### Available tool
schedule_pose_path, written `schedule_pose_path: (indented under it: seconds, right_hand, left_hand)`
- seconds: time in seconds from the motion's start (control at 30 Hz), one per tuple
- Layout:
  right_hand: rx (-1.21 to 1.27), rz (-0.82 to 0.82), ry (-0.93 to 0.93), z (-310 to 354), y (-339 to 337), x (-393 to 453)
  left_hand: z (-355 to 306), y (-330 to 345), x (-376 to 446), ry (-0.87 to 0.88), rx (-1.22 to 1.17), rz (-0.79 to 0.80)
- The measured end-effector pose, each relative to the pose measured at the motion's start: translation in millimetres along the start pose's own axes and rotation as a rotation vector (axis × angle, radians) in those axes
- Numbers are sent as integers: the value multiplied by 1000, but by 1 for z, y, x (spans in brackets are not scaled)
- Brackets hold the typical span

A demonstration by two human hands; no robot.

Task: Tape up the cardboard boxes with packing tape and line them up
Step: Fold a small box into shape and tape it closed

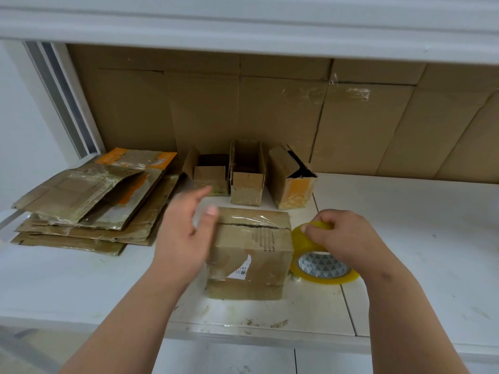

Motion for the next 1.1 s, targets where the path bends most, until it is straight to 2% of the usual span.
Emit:
schedule_pose_path:
  seconds: [0.07, 0.13, 0.2, 0.43, 0.57, 0.67, 0.77, 0.87, 0.93, 1.1]
  right_hand:
    - [17, -7, 1, -1, 0, -1]
    - [14, -6, -2, -1, 0, -2]
    - [4, -2, -9, -1, 1, -3]
    - [-16, -46, -21, 1, 1, -1]
    - [-85, -71, -65, 7, 0, -2]
    - [-128, -90, -89, 6, -1, -2]
    - [-55, -79, -111, 5, 3, -2]
    - [144, -20, -131, 7, 10, -3]
    - [327, 56, -140, 8, 16, -6]
    - [601, 197, -209, 21, 37, -10]
  left_hand:
    - [-29, 34, 0, 137, 312, 283]
    - [-28, 60, -8, 149, 558, 472]
    - [-21, 71, -15, 121, 708, 567]
    - [-7, 88, -16, -8, 915, 771]
    - [-14, 108, -18, -42, 957, 798]
    - [-17, 117, -15, -5, 945, 732]
    - [-16, 109, -10, 38, 875, 643]
    - [-12, 95, -3, 69, 864, 587]
    - [-8, 87, 0, 29, 823, 554]
    - [4, 77, 12, 38, 655, 593]
Point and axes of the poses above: each hand's wrist, its own x-axis towards the middle knuckle, its own y-axis out of the palm, z = x × y, the point moved 9 cm from there along x, towards the middle knuckle, and after that the axes turned 13 degrees about -x, right-handed, at the moved point
